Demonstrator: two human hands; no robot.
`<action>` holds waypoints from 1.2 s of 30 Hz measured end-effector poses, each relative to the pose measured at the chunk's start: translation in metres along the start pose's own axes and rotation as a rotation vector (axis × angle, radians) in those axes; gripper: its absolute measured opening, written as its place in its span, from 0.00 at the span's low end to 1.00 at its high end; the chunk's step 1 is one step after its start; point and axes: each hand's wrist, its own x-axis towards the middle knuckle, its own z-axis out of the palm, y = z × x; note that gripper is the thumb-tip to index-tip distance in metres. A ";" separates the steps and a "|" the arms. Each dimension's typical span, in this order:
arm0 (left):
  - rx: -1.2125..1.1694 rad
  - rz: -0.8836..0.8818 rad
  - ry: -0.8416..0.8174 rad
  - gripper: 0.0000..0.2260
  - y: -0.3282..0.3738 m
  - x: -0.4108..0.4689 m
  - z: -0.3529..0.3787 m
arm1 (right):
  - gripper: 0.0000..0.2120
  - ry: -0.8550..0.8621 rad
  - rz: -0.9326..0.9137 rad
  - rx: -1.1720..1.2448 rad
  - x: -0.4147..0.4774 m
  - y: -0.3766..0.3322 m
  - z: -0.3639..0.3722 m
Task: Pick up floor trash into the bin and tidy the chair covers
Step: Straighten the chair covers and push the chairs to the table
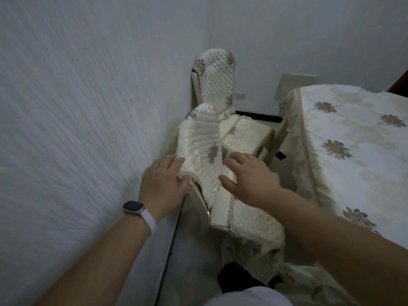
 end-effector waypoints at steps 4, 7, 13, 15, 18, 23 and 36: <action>0.100 -0.126 -0.004 0.22 -0.012 0.022 0.012 | 0.25 0.000 -0.069 0.021 0.048 0.015 0.014; 0.092 -0.192 -0.005 0.21 -0.013 0.047 0.023 | 0.26 -0.024 -0.123 0.039 0.091 0.031 0.022; 0.111 -0.301 -0.077 0.25 0.000 0.110 0.050 | 0.24 -0.009 -0.249 0.127 0.173 0.068 0.039; 0.115 -0.346 -0.076 0.25 0.002 0.129 0.059 | 0.24 -0.015 -0.297 0.155 0.198 0.078 0.046; 0.112 -0.412 -0.067 0.23 0.003 0.148 0.071 | 0.24 0.015 -0.388 0.188 0.231 0.087 0.059; 0.000 -0.595 -0.071 0.22 0.003 0.159 0.084 | 0.23 0.037 -0.520 0.228 0.273 0.082 0.076; -0.325 -0.781 -0.042 0.25 -0.005 0.161 0.113 | 0.24 -0.025 -0.776 0.194 0.338 0.056 0.104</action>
